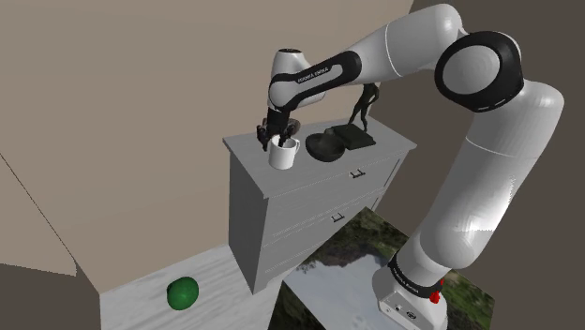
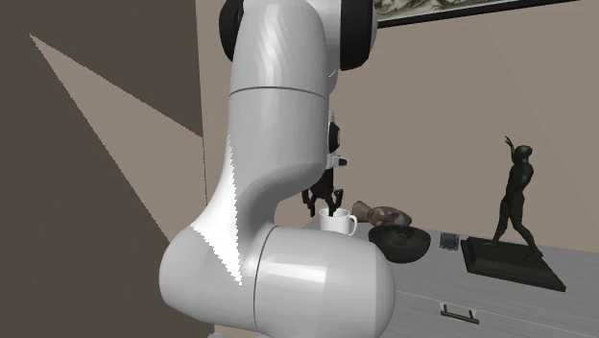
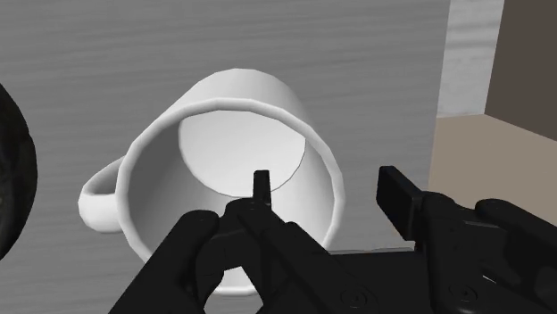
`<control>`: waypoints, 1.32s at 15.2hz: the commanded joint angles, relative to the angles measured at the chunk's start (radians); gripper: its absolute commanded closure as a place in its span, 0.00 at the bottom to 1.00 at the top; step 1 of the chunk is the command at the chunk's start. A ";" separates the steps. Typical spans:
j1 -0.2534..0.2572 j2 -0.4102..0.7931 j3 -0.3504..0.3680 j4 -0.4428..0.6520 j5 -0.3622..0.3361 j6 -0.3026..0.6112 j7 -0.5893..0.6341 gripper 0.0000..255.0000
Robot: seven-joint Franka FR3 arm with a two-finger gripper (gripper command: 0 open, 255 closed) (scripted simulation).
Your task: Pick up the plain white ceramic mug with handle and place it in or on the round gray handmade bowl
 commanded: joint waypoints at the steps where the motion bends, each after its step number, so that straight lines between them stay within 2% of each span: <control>1: 0.000 0.000 0.000 0.000 0.000 0.000 0.000 1.00; 9: 0.000 0.000 0.000 0.000 0.000 0.000 0.000 1.00; 20: -0.001 -0.063 0.001 0.073 0.006 -0.136 -0.005 1.00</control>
